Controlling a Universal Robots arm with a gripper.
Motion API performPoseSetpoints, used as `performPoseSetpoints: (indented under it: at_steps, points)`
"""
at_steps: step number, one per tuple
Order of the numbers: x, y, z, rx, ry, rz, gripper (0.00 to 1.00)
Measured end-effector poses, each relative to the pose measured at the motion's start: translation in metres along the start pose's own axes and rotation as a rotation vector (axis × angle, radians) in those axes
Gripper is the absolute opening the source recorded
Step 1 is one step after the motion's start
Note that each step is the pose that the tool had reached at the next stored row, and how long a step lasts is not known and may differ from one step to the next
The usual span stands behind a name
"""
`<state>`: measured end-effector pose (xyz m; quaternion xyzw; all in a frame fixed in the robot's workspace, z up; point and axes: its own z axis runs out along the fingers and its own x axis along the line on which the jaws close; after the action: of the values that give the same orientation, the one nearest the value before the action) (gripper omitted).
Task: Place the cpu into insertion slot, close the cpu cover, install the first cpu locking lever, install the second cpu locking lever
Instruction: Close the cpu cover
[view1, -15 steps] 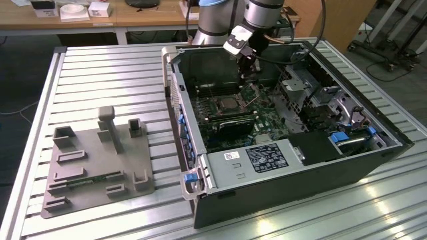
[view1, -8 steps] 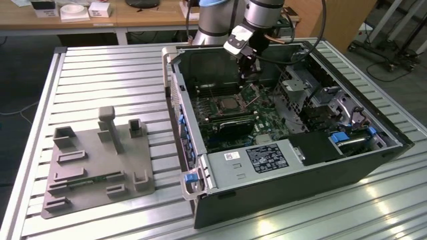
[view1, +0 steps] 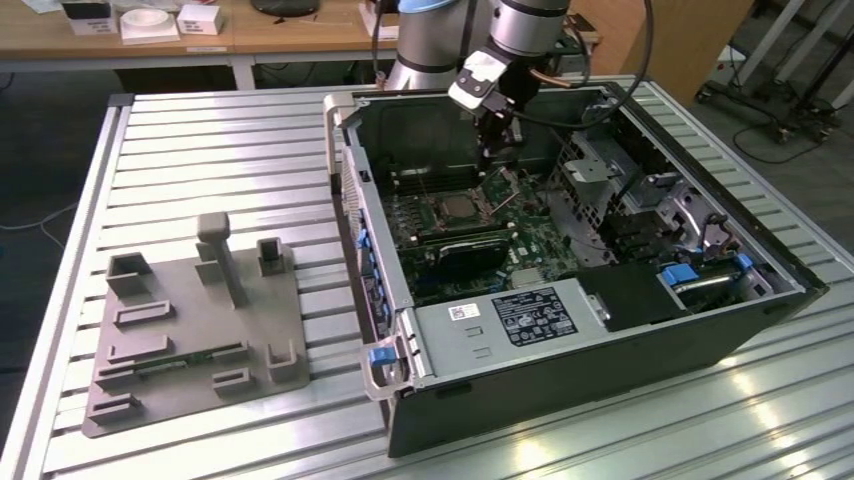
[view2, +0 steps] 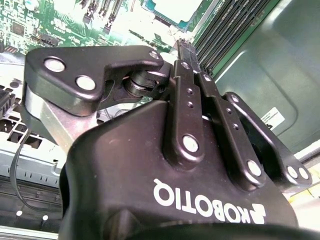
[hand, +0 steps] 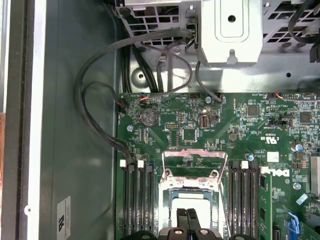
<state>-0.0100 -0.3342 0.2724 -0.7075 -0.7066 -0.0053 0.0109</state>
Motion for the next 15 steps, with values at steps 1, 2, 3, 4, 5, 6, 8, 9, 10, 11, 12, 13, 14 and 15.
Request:
performPoseSetpoints:
  at_steps: [1, 2, 3, 4, 5, 6, 8, 9, 10, 11, 12, 13, 14, 15]
  points:
    - [0.0, 0.0012, 0.0001, 0.0, 0.0, 0.0, 0.1]
    - [0.0, 0.0026, 0.0001, 0.0, 0.0, 0.0, 0.1]
    - [0.0, 0.0037, 0.0002, 0.0, 0.0, 0.0, 0.1]
    - [0.0, 0.0044, -0.0002, 0.0001, -0.0002, 0.0, 0.1]
    - [0.0001, 0.0044, -0.0017, 0.0, -0.0001, 0.0, 0.1]
    - [0.0002, 0.0043, -0.004, 0.0, 0.0, 0.0, 0.1]
    - [0.0003, 0.0043, -0.0096, -0.0001, 0.0001, 0.0, 0.1]
    - [0.0003, 0.0043, -0.012, 0.0, -0.0001, 0.0, 0.1]
    - [0.0003, 0.0043, -0.0129, 0.0, -0.0001, 0.0, 0.1]
    - [0.0003, 0.0046, -0.0128, -0.0001, 0.0002, 0.0, 0.1]
    - [0.0003, 0.006, -0.0128, 0.0, 0.0002, 0.0, 0.1]
    - [0.0003, 0.0083, -0.0128, 0.0, 0.0002, 0.0, 0.1]
    - [0.0003, 0.0112, -0.0128, -0.0001, 0.0001, 0.0, 0.1]
    - [0.0003, 0.014, -0.0128, 0.0, 0.0, 0.0, 0.1]
